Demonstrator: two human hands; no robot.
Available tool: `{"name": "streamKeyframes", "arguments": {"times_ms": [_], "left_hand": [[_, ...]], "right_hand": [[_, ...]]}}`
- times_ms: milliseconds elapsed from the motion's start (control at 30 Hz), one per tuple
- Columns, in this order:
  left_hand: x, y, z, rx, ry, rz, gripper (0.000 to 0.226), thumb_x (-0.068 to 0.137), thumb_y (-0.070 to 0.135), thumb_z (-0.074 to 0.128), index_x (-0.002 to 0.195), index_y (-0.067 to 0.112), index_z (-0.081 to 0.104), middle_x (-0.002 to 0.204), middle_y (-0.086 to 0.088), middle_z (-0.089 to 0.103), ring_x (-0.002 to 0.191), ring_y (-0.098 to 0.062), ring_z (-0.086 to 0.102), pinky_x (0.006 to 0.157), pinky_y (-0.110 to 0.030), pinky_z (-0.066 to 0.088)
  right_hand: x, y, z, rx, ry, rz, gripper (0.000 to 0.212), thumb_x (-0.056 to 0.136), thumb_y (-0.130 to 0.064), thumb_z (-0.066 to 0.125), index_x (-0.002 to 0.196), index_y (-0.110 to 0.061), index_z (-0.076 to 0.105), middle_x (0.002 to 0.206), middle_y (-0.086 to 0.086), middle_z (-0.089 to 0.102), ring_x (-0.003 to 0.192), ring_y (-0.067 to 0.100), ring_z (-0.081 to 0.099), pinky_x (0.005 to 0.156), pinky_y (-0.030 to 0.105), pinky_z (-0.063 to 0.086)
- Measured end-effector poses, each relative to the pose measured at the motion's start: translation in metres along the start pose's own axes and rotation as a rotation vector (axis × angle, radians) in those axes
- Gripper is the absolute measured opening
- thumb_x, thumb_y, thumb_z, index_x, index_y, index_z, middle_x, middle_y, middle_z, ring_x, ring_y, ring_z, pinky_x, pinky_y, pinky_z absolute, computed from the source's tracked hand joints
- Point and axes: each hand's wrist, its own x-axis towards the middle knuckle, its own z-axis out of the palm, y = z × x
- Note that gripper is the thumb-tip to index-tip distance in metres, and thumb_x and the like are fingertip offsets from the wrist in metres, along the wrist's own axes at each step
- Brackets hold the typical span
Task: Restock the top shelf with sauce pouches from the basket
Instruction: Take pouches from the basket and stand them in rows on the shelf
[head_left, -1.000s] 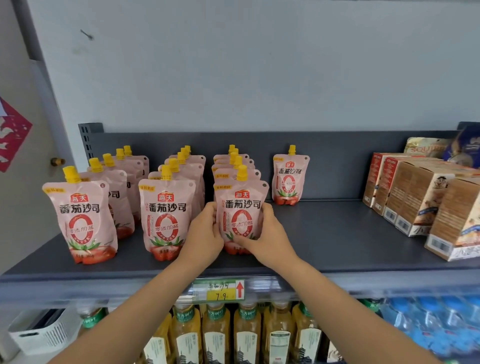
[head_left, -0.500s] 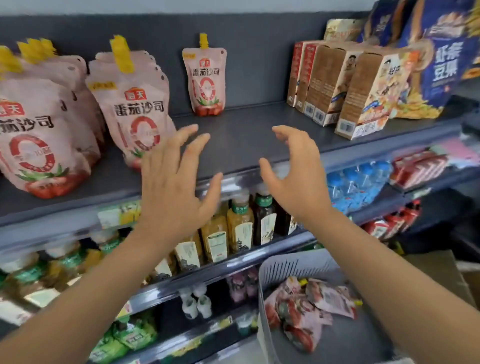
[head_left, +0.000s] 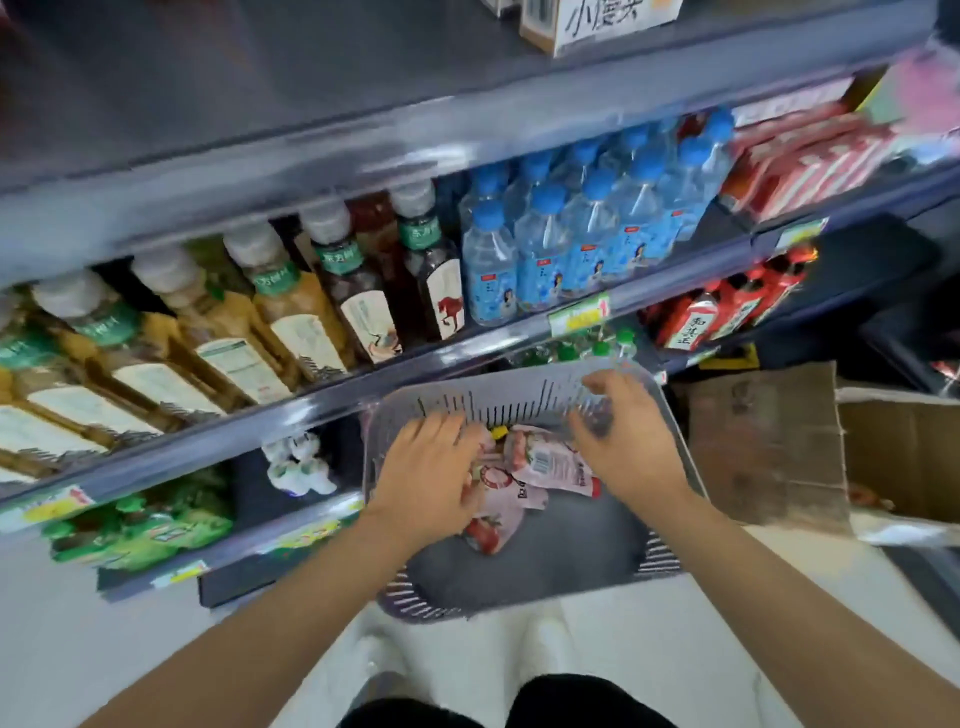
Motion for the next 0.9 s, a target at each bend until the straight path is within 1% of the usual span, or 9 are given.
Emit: {"name": "streamKeyframes", "arguments": {"times_ms": [133, 267, 367, 467, 567, 700, 767, 833, 900], "left_hand": [[0.023, 0.019, 0.049, -0.031, -0.237, -0.143, 0.080, 0.077, 0.054, 0.063, 0.140, 0.014, 0.033, 0.138, -0.007, 0.045, 0.125, -0.027, 0.044, 0.103, -0.040, 0.036], [0.048, 0.031, 0.094, -0.097, -0.349, -0.192, 0.095, 0.071, 0.072, 0.059, 0.143, 0.016, 0.030, 0.140, -0.008, 0.043, 0.127, -0.027, 0.043, 0.105, -0.039, 0.034], [0.066, 0.033, 0.115, -0.047, -0.431, -0.160, 0.099, 0.068, 0.072, 0.062, 0.141, 0.013, 0.031, 0.141, -0.011, 0.041, 0.128, -0.028, 0.041, 0.109, -0.040, 0.030], [0.078, 0.031, 0.135, -0.006, -0.536, -0.164, 0.108, 0.065, 0.069, 0.066, 0.146, 0.011, 0.022, 0.149, -0.012, 0.031, 0.136, -0.030, 0.031, 0.114, -0.042, 0.023], [0.082, 0.034, 0.153, 0.058, -0.603, -0.140, 0.121, 0.062, 0.075, 0.063, 0.149, 0.008, 0.011, 0.153, -0.014, 0.020, 0.140, -0.032, 0.022, 0.117, -0.045, 0.017], [0.084, 0.039, 0.155, 0.092, -0.590, -0.133, 0.113, 0.067, 0.066, 0.067, 0.148, 0.005, 0.015, 0.149, -0.016, 0.024, 0.135, -0.032, 0.026, 0.116, -0.042, 0.020], [0.084, 0.043, 0.153, 0.107, -0.597, -0.151, 0.106, 0.069, 0.059, 0.068, 0.146, 0.006, 0.020, 0.146, -0.016, 0.028, 0.132, -0.033, 0.030, 0.113, -0.043, 0.024], [0.085, 0.044, 0.151, 0.119, -0.606, -0.167, 0.104, 0.069, 0.055, 0.069, 0.146, 0.007, 0.021, 0.144, -0.015, 0.029, 0.131, -0.032, 0.030, 0.113, -0.043, 0.025], [0.083, 0.044, 0.149, 0.063, -0.612, -0.220, 0.107, 0.067, 0.053, 0.072, 0.148, 0.009, 0.016, 0.147, -0.012, 0.025, 0.135, -0.031, 0.025, 0.115, -0.043, 0.021]], "right_hand": [[-0.006, 0.050, 0.009, -0.031, -0.110, 0.117, 0.036, 0.083, -0.018, 0.067, 0.116, -0.007, 0.057, 0.115, 0.013, 0.058, 0.108, 0.029, 0.053, 0.085, 0.031, 0.038], [-0.009, 0.080, 0.028, 0.037, -0.163, 0.246, 0.032, 0.080, -0.018, 0.069, 0.110, -0.009, 0.059, 0.108, 0.010, 0.061, 0.096, 0.027, 0.058, 0.080, 0.029, 0.038], [-0.012, 0.091, 0.038, 0.096, -0.213, 0.361, 0.037, 0.079, -0.017, 0.072, 0.113, -0.011, 0.059, 0.112, 0.007, 0.060, 0.093, 0.020, 0.057, 0.074, 0.020, 0.034], [-0.012, 0.100, 0.045, 0.100, -0.239, 0.375, 0.037, 0.078, -0.015, 0.071, 0.113, -0.010, 0.060, 0.112, 0.009, 0.062, 0.100, 0.024, 0.058, 0.069, 0.015, 0.027], [-0.010, 0.107, 0.051, 0.105, -0.250, 0.401, 0.037, 0.078, -0.014, 0.070, 0.113, -0.011, 0.060, 0.112, 0.008, 0.063, 0.104, 0.025, 0.058, 0.068, 0.014, 0.026], [-0.008, 0.106, 0.062, 0.247, -0.371, 0.533, 0.031, 0.077, -0.015, 0.072, 0.104, -0.014, 0.057, 0.098, 0.004, 0.064, 0.099, 0.025, 0.059, 0.084, 0.027, 0.042], [-0.010, 0.105, 0.068, 0.303, -0.414, 0.622, 0.031, 0.076, -0.018, 0.074, 0.101, -0.016, 0.055, 0.084, -0.003, 0.058, 0.092, 0.024, 0.058, 0.083, 0.031, 0.045], [-0.009, 0.104, 0.074, 0.356, -0.420, 0.702, 0.029, 0.075, -0.021, 0.075, 0.098, -0.016, 0.057, 0.084, -0.001, 0.056, 0.088, 0.024, 0.057, 0.080, 0.034, 0.047], [-0.007, 0.101, 0.079, 0.435, -0.440, 0.783, 0.021, 0.076, -0.023, 0.074, 0.084, -0.020, 0.054, 0.085, 0.004, 0.057, 0.083, 0.026, 0.055, 0.076, 0.037, 0.049]]}}
